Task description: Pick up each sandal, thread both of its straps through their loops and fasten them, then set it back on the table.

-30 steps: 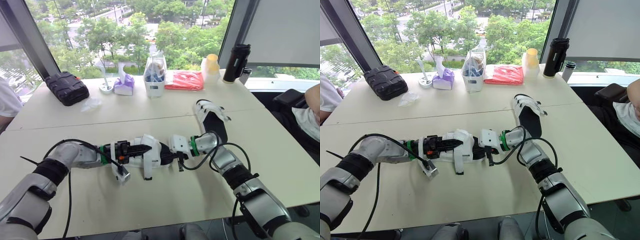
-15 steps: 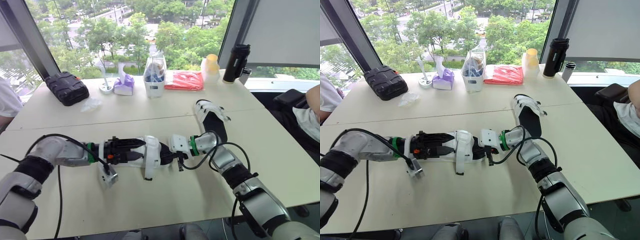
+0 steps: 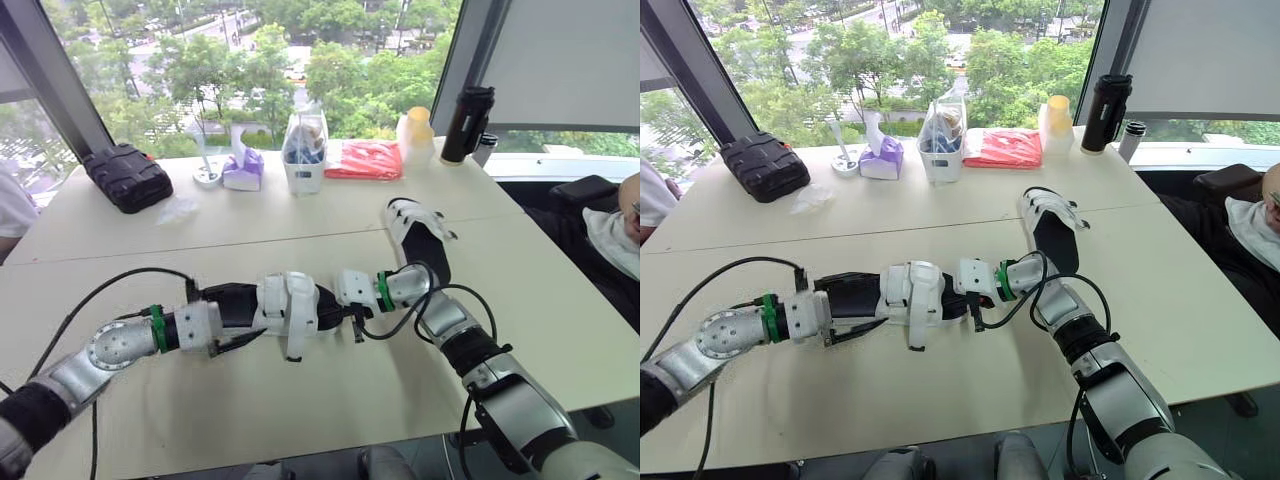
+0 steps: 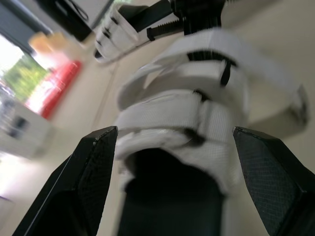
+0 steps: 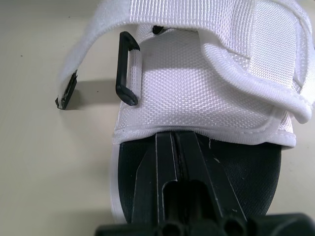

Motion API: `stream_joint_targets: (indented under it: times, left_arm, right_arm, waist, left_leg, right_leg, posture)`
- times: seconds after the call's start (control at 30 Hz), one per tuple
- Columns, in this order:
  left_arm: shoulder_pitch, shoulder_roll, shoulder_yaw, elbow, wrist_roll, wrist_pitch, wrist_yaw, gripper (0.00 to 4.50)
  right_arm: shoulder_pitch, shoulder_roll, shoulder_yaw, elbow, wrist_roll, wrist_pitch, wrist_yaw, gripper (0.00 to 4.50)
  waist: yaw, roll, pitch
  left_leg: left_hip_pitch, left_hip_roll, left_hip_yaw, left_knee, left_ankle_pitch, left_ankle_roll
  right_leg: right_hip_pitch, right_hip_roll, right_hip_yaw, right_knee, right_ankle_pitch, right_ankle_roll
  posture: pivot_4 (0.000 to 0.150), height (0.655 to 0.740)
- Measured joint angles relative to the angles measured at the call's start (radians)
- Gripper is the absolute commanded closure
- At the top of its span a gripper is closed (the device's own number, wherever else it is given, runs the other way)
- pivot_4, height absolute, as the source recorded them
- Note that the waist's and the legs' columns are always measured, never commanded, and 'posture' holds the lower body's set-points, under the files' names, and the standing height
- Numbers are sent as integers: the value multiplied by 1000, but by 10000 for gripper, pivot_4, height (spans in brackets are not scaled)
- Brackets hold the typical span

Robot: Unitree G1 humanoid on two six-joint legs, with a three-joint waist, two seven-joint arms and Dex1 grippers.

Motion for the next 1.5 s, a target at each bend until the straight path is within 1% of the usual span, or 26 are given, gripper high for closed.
stream_joint_targets:
  times: [0.07,0.13,0.2,0.3,0.4,0.53,0.7,0.83,0.9,0.93,1.0,1.07,1.17,1.2,1.27,1.43,1.5]
  left_arm:
    - [31,4,54,-82,-141,168,-70,6446]
    - [57,8,115,-167,-297,385,-129,6446]
    - [69,-7,167,-199,-377,537,-154,6446]
    - [78,-56,228,-203,-426,691,-163,6446]
    - [79,-129,254,-201,-404,819,-181,6446]
    - [73,-235,257,-178,-327,907,-208,6446]
    - [46,-330,268,-123,-206,939,-232,6446]
    - [34,-402,282,-103,-150,964,-248,6446]
    - [34,-422,291,-102,-136,974,-255,6446]
    - [33,-435,299,-102,-129,985,-258,11574]
    - [24,-457,322,-102,-121,1003,-260,18322]
    - [7,-473,352,-102,-121,1027,-264,28905]
    - [3,-492,382,-102,-120,1059,-266,43175]
    - [1,-502,390,-103,-121,1072,-265,44544]
    - [0,-517,407,-106,-122,1094,-266,44544]
    - [-1,-516,426,-135,-121,1156,-287,44544]
    - [-3,-514,438,-145,-139,1200,-293,44544]
  right_arm:
    - [0,0,1,0,0,-1,0,45000]
    - [0,1,2,0,0,-2,0,45000]
    - [0,1,3,0,0,-2,0,45000]
    - [0,1,3,0,0,-2,0,45000]
    - [1,1,3,-2,0,-2,0,45000]
    - [3,1,3,-6,0,-1,0,45000]
    - [8,0,3,-16,0,5,-2,45000]
    - [12,-4,3,-24,0,11,-4,45000]
    - [14,-6,3,-28,0,13,-5,45000]
    - [15,-7,3,-32,0,17,-6,45000]
    - [18,-7,3,-35,0,20,-7,45000]
    - [21,-7,3,-39,0,21,-7,45000]
    - [22,-8,3,-45,0,22,-8,45000]
    - [22,-8,3,-45,0,22,-8,45000]
    - [22,-8,3,-46,0,22,-8,45000]
    - [22,-8,3,-46,0,23,-8,45000]
    - [22,-8,3,-46,0,23,-8,45000]
  waist:
    - [0,0,0]
    - [-1,0,1]
    - [0,0,1]
    - [0,0,1]
    - [0,0,0]
    - [1,0,0]
    - [1,0,0]
    - [2,0,0]
    - [3,0,0]
    - [3,0,0]
    - [3,0,0]
    - [3,0,0]
    - [2,0,0]
    - [2,0,0]
    - [2,0,0]
    - [2,0,0]
    - [2,0,0]
  left_leg:
    - [0,0,0,0,0,0]
    - [1,1,0,0,-1,1]
    - [1,1,0,0,-1,2]
    - [1,1,0,0,-1,2]
    - [1,-1,0,0,-1,2]
    - [1,-1,0,0,-1,2]
    - [1,-1,0,0,-1,2]
    - [1,-1,0,0,-1,1]
    - [1,-1,-1,0,-1,1]
    - [1,-1,-1,0,-1,1]
    - [1,-1,-1,0,-1,1]
    - [1,-1,-1,0,-1,1]
    - [1,-1,-1,0,-1,1]
    - [1,-1,-1,0,-1,1]
    - [1,-1,-1,0,-1,1]
    - [1,-1,-1,0,-1,1]
    - [1,-1,-1,0,-1,1]
  right_leg:
    - [1,1,-1,0,-1,0]
    - [1,2,-1,0,-2,-1]
    - [1,2,-1,0,-3,-1]
    - [1,2,-1,0,-3,-1]
    - [1,2,-1,0,-3,-2]
    - [1,2,-1,0,-3,-2]
    - [1,2,-1,-1,-3,-2]
    - [2,2,-1,-1,-3,-2]
    - [2,2,-1,-1,-3,-2]
    - [2,2,-1,-1,-3,-2]
    - [2,2,-1,-1,-3,-2]
    - [2,2,-1,-1,-3,-2]
    - [1,2,-1,-2,-3,-2]
    - [1,2,-1,-2,-3,-2]
    - [1,1,-1,-2,-3,-2]
    - [2,1,-1,-2,-3,-2]
    - [2,1,-1,-2,-3,-2]
  posture:
    - [1500,7400]
    - [1500,7400]
    - [1500,7400]
    - [1500,7400]
    - [1500,7400]
    - [1500,7400]
    - [1500,7400]
    - [1500,7400]
    - [1500,7400]
    - [1500,7400]
    - [1500,7400]
    - [1500,7400]
    - [1500,7400]
    - [1500,7400]
    - [1500,7400]
    - [1500,7400]
    - [1500,7400]
